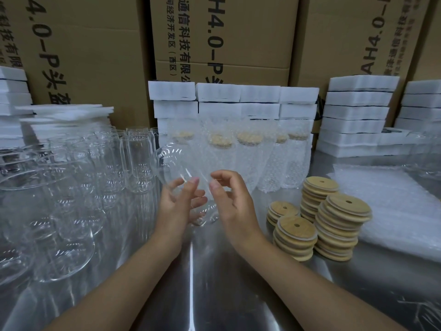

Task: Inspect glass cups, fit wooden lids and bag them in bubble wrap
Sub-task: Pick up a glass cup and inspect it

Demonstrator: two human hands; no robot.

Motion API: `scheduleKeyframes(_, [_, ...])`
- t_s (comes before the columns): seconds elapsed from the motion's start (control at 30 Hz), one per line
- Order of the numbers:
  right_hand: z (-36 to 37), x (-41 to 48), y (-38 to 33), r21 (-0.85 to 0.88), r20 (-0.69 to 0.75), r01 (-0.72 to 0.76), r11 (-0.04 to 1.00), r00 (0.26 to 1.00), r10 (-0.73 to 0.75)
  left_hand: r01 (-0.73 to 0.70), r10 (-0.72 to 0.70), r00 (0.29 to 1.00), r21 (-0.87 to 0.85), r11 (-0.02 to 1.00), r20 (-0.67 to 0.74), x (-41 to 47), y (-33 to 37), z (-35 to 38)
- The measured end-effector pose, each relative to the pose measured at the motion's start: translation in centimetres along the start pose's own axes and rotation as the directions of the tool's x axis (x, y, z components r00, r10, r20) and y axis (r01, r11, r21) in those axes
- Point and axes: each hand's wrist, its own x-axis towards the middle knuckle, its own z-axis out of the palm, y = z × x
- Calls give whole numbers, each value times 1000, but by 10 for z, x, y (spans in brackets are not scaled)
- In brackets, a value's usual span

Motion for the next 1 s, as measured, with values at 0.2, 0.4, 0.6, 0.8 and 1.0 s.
scheduleKeyframes(0.2, [0, -5, -3, -107, 93, 173, 979, 982, -163, 315, -283, 949, -342, 885, 140, 0, 11, -4])
scheduleKeyframes(0.4, [0, -5, -3, -132, 137, 198, 971, 974, -180, 603, -512, 793, -304, 738, 330, -5, 15, -4])
scheduleKeyframes(0.6, [-2, -2, -5, -53, -26, 120, 991, 992, -121, 595, -481, 765, -186, 782, 428, -10, 15, 1])
scheduleKeyframes(0.8, [-2, -3, -6, -66, -56, 162, 985, 985, -166, 559, -433, 762, -153, 815, 481, -8, 14, -1])
scheduleKeyframes(1.0, [0, -3, -4, -85, -59, 131, 988, 989, -136, 543, -408, 766, -159, 825, 496, -5, 10, -3])
